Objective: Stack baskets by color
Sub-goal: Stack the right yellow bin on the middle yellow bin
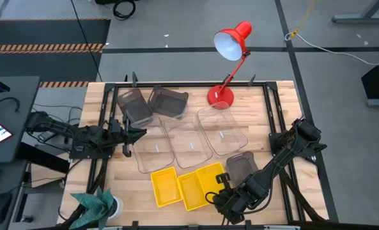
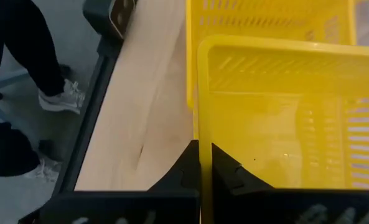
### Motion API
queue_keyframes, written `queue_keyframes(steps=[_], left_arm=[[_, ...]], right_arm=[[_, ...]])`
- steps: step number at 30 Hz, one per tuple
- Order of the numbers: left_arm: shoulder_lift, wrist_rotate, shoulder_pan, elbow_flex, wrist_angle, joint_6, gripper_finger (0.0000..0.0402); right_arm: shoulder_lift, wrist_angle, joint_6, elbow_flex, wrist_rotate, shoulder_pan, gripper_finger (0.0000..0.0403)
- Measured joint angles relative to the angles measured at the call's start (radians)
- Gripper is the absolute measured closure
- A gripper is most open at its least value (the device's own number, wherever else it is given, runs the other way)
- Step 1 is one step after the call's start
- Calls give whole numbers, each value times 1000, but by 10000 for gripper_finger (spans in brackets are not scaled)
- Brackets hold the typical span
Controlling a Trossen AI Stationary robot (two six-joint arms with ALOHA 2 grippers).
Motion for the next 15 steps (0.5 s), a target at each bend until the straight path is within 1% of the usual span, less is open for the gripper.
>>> queue_keyframes(steps=[5, 10, 15], left_arm=[[0, 0, 0, 0, 0, 0, 376], [0, 0, 0, 0, 0, 0, 371], [0, 0, 0, 0, 0, 0, 366]], right_arm=[[0, 85, -68, 8, 33, 0, 397], [0, 270, -137, -34, 41, -9, 396], [0, 499, -164, -114, 52, -16, 395]])
